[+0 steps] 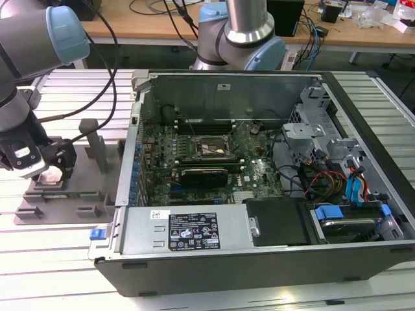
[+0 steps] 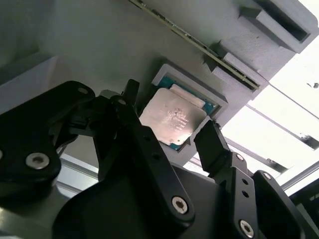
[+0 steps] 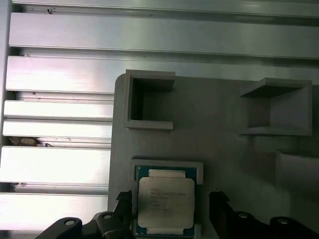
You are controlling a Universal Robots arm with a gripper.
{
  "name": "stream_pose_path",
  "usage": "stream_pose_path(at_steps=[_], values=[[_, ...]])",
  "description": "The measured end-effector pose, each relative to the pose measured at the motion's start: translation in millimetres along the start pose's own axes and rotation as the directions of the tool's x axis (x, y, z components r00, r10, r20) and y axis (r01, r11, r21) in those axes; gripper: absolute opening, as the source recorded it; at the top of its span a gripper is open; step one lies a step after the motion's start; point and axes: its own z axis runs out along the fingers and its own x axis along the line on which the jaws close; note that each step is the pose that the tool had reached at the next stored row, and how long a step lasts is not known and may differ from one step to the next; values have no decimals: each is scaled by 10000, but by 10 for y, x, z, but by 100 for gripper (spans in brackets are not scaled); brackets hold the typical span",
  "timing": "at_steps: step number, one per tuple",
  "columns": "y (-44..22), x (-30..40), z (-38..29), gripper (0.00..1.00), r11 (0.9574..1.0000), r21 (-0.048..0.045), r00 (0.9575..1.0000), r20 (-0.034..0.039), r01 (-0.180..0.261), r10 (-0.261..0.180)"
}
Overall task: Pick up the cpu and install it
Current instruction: 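Pick up the cpu and move it towards the insertion slot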
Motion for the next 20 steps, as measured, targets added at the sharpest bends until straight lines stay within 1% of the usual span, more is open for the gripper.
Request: stream_pose_path(at_steps=[2,3,4,6,8,12,15,20], values=[[16,1,13,72,10000,-37,10000,4,-3,3],[26,2,33,72,10000,-63,10000,0,-2,2],[26,1,37,64,10000,-64,10000,2,-2,2],[27,28,36,64,10000,-63,10000,2,-2,2],[28,41,36,64,10000,-65,10000,4,-2,2],[28,43,36,64,10000,-64,10000,3,-2,2],[29,43,17,64,10000,-65,10000,5,-2,2],[29,44,15,64,10000,-64,10000,3,-2,2]])
